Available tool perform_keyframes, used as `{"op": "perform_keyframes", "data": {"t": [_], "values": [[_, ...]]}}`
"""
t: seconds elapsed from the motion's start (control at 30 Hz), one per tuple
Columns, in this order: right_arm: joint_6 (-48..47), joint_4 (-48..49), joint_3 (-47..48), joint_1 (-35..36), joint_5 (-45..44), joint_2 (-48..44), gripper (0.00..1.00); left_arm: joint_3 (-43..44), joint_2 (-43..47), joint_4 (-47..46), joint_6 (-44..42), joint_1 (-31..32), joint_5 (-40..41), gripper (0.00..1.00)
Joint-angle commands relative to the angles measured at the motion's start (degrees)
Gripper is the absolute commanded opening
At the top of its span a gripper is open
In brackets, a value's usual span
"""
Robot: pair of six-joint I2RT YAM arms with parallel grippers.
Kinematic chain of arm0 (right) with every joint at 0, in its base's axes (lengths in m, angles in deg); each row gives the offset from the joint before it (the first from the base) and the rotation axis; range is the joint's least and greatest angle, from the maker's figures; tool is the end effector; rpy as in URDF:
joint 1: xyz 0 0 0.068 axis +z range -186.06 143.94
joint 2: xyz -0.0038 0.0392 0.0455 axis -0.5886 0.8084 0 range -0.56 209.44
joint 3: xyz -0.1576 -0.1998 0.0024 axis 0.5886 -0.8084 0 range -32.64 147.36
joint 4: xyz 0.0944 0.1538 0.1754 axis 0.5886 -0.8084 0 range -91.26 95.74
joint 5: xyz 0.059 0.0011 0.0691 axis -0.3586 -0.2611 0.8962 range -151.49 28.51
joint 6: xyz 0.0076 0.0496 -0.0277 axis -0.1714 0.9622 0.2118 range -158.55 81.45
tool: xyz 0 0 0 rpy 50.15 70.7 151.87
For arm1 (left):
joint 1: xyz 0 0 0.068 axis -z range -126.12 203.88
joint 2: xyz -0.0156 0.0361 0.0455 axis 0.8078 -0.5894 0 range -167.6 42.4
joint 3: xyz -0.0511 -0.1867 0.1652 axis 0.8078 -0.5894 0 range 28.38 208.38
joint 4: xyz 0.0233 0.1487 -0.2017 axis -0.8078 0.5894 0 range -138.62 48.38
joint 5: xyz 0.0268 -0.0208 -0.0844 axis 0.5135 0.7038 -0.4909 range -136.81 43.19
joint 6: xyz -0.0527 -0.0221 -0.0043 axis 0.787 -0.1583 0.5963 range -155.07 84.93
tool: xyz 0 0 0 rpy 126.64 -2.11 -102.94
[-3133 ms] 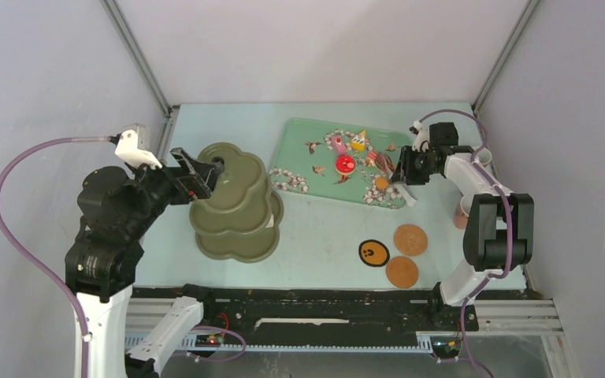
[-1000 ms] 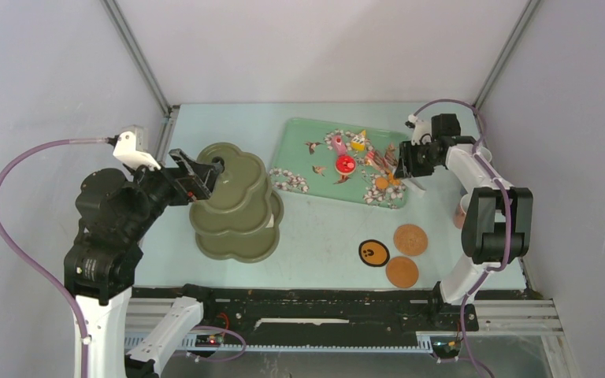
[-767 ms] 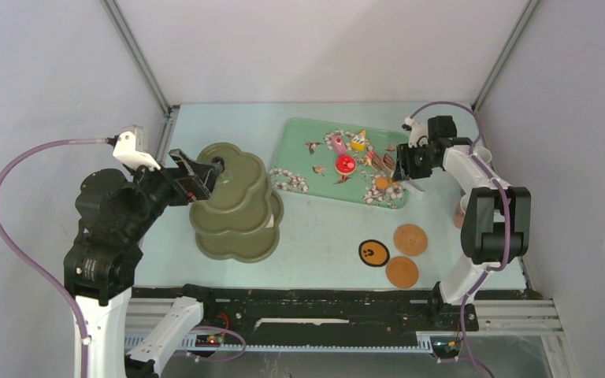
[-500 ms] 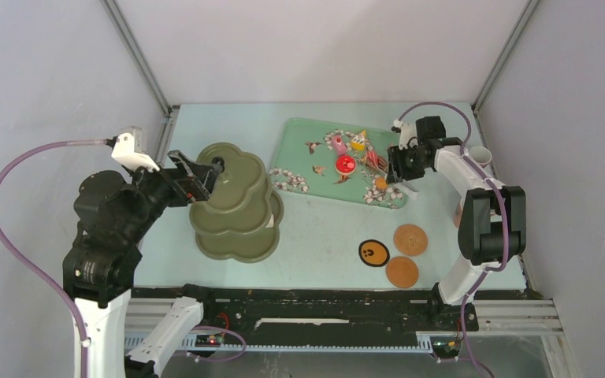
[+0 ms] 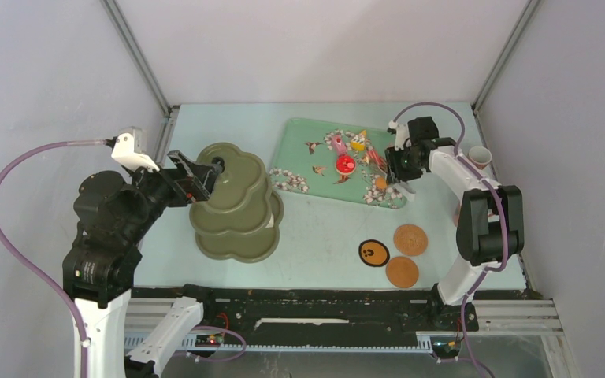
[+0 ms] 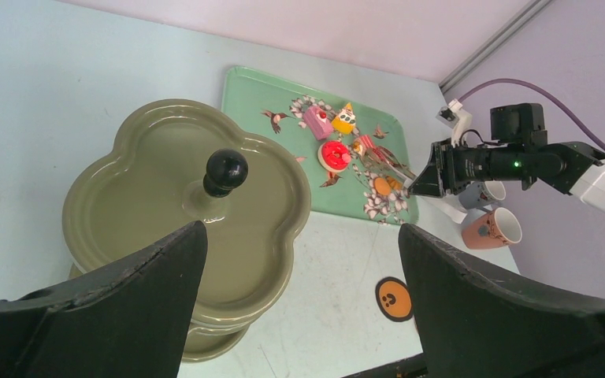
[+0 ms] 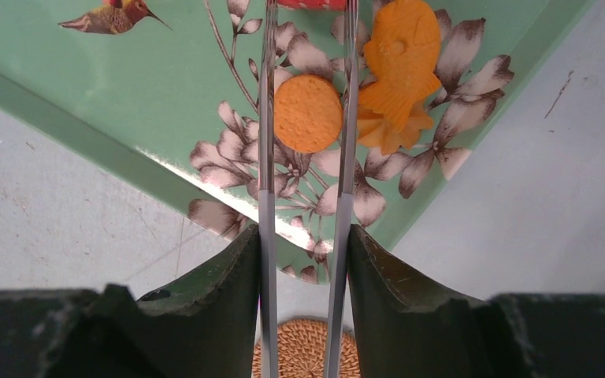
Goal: Serve the afternoon tea
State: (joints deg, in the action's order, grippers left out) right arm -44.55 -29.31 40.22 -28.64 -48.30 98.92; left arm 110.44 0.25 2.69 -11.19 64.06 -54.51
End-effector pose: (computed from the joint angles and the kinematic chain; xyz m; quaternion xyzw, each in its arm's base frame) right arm 0.3466 0.0545 0.2038 -0.1404 0.9533 0.1143 0.2417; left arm 0.0893 -0.0215 0.4519 -0.0499 0.7716 -0.2348 0.5890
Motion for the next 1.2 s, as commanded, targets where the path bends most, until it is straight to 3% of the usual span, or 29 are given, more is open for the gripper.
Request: {"op": "perform_keyframes", "data": {"t": [0.0, 0.2, 0.4, 0.63, 0.9, 1.17], "values": [[3.26, 1.51, 0.26, 0.36, -0.82, -2.41, 0.23, -0.82, 0.07, -1.58, -1.2, 0.37, -0.38, 0.98], [8.44, 1.12, 0.18, -1.51, 5.97, -6.65, 0.11, -0.68, 0.05, -1.71, -1.2, 0.46, -0.38, 0.98], [9.98, 1.3, -4.12, 1.79, 10.58, -13.69, 0.07, -0.74, 0.13, -1.63, -1.25, 0.46, -0.03, 0.98], [12.55, 2.55, -10.14, 17.8, 12.85, -19.96, 0.05, -1.09, -0.03, -1.85, -0.94, 0.46, -0.19, 0.98], [14.63, 8.35, -12.92, 39.87, 8.69, -18.91, 0.05, -1.51, -0.03, -2.36, -0.3, 0.47, -0.87, 0.98], [15.75, 13.22, -8.65, 46.88, 8.78, -11.77, 0.05, -1.01, 0.11, -1.92, -0.26, 0.46, -1.07, 0.98]]}}
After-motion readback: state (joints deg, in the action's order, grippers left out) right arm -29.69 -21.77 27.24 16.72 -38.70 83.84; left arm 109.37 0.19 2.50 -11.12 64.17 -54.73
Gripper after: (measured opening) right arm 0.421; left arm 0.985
